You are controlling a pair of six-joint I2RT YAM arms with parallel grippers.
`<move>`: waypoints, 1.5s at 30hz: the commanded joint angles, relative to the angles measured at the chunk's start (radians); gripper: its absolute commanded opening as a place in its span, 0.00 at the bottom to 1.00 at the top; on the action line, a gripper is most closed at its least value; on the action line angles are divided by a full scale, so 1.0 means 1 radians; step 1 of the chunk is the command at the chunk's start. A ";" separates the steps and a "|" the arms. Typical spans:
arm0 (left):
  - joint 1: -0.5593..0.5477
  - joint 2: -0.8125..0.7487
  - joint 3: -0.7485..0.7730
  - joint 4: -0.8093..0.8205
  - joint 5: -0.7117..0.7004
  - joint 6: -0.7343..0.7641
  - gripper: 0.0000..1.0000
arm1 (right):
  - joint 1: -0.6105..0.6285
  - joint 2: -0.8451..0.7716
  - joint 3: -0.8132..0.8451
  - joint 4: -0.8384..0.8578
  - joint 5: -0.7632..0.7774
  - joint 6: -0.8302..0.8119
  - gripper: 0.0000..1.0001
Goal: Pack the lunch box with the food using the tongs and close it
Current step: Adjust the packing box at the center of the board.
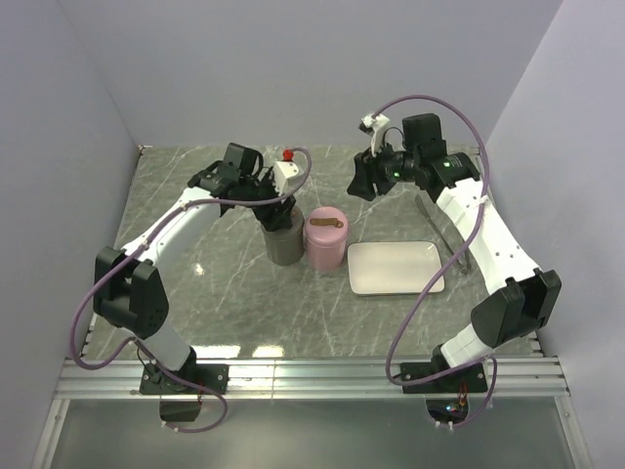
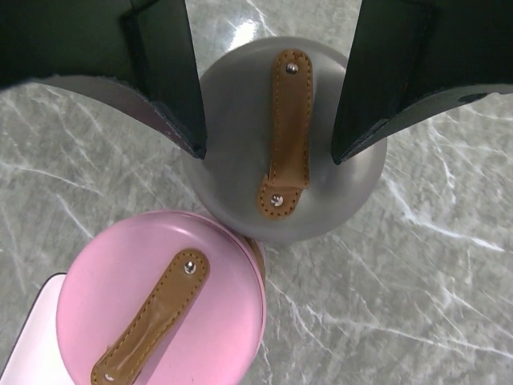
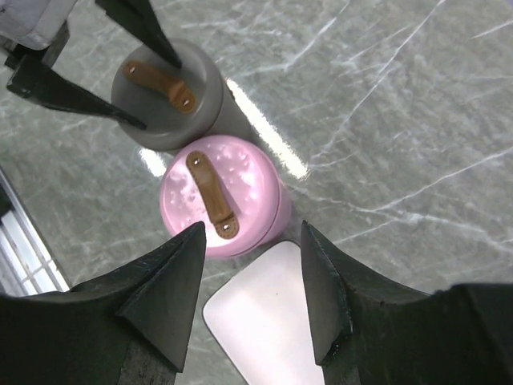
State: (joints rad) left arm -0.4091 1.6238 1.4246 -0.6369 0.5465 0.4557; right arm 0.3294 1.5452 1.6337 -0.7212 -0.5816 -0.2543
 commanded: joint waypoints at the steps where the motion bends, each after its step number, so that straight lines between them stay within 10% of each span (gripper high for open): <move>1: -0.020 0.013 0.005 -0.036 -0.046 0.024 0.69 | 0.008 -0.030 -0.008 -0.052 -0.026 -0.033 0.58; 45: 0.141 -0.199 0.088 0.121 0.158 -0.338 0.78 | 0.203 0.010 -0.132 -0.026 0.175 -0.160 0.55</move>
State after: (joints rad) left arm -0.2726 1.4590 1.5154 -0.5419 0.6804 0.1352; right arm 0.5243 1.5936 1.4403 -0.7570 -0.4244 -0.4362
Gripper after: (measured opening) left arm 0.777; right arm 0.550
